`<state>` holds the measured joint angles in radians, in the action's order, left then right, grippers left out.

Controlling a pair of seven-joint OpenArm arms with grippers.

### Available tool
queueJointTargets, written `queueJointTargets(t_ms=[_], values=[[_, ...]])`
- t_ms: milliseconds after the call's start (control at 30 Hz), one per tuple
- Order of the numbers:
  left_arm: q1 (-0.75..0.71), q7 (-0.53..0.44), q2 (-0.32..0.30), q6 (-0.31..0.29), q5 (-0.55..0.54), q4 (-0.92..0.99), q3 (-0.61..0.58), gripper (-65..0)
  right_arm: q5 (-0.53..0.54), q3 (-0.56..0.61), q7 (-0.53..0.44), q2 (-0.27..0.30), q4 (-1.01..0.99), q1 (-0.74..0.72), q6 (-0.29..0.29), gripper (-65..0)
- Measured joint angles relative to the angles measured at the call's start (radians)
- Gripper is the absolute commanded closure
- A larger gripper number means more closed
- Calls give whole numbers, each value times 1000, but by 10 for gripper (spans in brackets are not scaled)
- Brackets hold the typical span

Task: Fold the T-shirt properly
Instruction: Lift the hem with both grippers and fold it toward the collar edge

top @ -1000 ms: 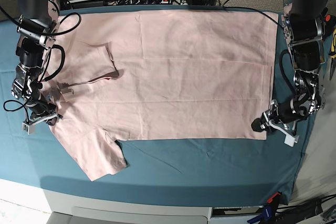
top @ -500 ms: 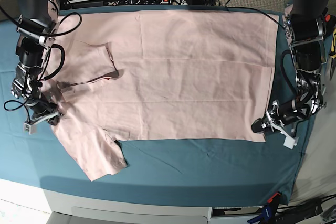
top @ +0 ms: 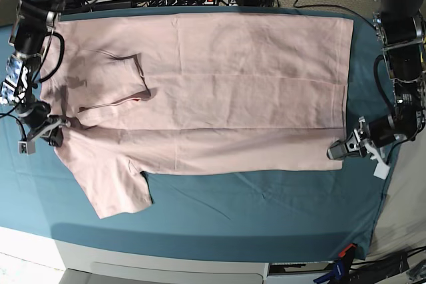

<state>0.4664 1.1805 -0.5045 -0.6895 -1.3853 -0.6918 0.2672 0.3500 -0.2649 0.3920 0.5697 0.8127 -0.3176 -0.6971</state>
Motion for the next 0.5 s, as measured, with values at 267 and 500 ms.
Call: queueJointTargets(t_ms=[267, 500], values=[[-73, 99, -8, 0, -68, -53, 0, 0, 27, 2, 30, 8, 170, 137, 0, 0], [-153, 137, -29, -1, -68, -167, -1, 0, 45, 3, 53, 43, 274, 219, -4, 0]])
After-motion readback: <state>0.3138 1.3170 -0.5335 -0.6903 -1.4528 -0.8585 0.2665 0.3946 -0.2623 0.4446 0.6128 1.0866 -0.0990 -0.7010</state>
